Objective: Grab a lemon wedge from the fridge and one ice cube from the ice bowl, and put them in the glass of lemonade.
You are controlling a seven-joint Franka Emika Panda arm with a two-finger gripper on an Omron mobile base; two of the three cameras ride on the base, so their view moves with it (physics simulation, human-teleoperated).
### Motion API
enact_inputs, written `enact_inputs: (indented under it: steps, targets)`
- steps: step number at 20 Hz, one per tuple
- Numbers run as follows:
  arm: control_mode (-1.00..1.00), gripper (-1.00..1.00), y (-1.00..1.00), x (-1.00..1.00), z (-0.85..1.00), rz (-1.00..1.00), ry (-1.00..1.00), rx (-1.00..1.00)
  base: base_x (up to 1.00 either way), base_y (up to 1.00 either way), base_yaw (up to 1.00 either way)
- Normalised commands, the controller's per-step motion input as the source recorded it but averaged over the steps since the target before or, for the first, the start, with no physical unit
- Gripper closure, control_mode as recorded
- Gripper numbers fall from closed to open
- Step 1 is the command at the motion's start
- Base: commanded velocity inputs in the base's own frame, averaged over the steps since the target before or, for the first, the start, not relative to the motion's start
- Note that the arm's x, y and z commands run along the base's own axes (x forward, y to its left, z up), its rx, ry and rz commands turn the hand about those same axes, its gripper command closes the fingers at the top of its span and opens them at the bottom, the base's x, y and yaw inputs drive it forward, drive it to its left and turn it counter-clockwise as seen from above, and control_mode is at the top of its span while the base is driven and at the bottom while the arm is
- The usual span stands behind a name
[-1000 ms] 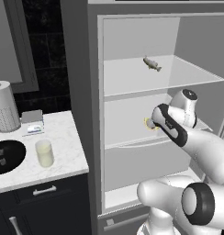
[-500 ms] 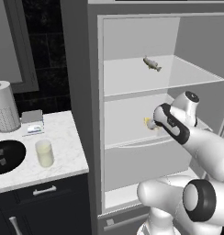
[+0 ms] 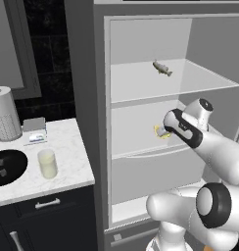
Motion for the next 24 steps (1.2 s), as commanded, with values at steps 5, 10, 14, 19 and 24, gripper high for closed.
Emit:
enact_inputs:
  steps: [5,10,14,19,24]
  targets:
    - [-1.0,-1.0,0.01,0.13,-0.09,0.06,-0.02,0.0,0.0,0.0,0.0]
    - [-1.0,-1.0,0.0,0.1,-0.06,0.05,0.0,0.0,0.0,0.0,0.0]
    - [-1.0,-1.0,0.0,0.09,-0.08,0.03,0.0,0.0,0.0,0.0,0.0]
    - [-1.0,-1.0,0.02,0.07,-0.14,0.0,0.0,0.0,0.0,0.0,0.0]
    - [-1.0,-1.0,0.01,0.11,-0.13,0.0,0.0,0.0,0.0,0.0,0.0]
